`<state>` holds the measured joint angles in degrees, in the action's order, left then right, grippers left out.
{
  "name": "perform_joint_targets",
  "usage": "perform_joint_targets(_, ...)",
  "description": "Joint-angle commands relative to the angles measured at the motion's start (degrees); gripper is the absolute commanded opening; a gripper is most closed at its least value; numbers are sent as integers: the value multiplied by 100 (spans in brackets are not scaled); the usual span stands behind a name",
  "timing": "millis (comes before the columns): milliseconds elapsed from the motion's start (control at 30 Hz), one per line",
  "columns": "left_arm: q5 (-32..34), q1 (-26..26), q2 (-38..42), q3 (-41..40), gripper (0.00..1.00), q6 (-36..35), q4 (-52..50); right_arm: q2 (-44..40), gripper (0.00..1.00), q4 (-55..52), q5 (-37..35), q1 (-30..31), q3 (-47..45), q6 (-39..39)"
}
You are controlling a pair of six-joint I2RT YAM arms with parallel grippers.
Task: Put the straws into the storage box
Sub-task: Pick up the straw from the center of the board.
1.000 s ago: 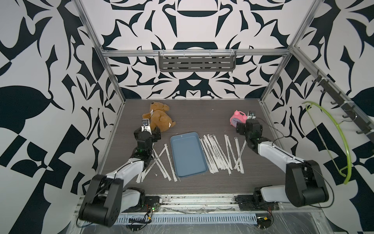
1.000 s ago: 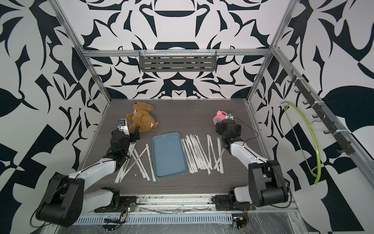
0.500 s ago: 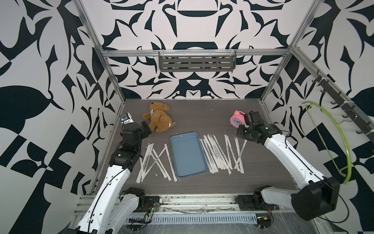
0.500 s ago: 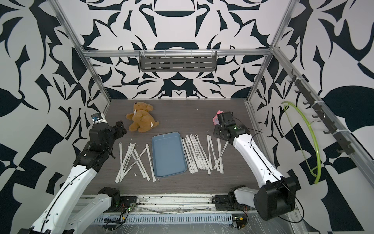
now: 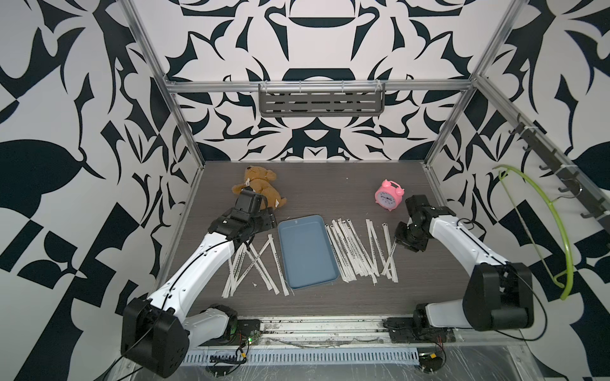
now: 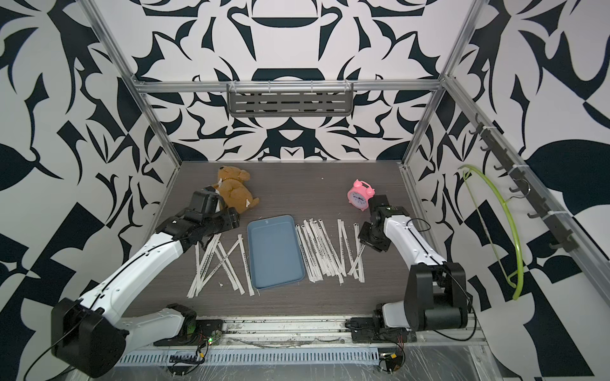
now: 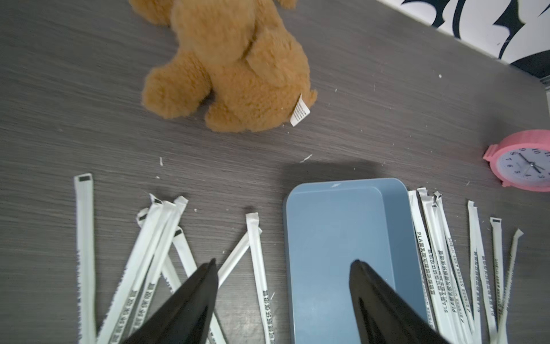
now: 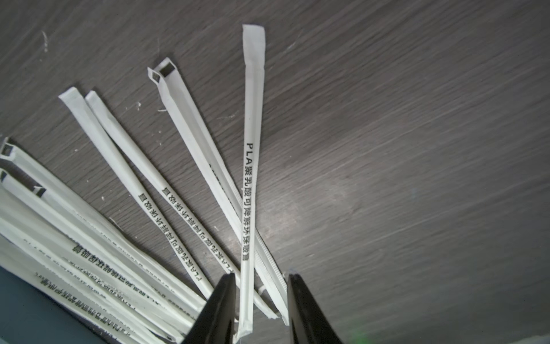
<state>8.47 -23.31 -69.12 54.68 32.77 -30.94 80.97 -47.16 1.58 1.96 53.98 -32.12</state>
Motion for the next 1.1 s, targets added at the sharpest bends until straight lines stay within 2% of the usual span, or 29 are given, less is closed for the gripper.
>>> perform_joint_targets(0,-205,-92,-141,6,75,242,94,185,38,410,144,-3,-44,60)
perform_joint_targets(167,-267,-121,-311,64,75,252,150,606,36,768,136,-23,-128,134)
perform_joint_targets(400,-291,-127,-348,20,74,271,220,1039,26,1056,4,-127,-131,296)
perform_joint_targets(600,-284,-124,-348,-39,74,273,263,1362,26,1221,9,-135,-124,421)
perform_joint_targets(700,-302,-130,-348,-43,74,273,272,1428,25,1235,-84,-134,-115,477)
perform_joint_targets(900,-278,-128,-347,-88,72,282,299,1403,16,1159,-361,-117,-165,539)
perform_joint_targets(1067,-280,-123,-348,-130,72,300,299,1204,9,823,-851,256,5,623)
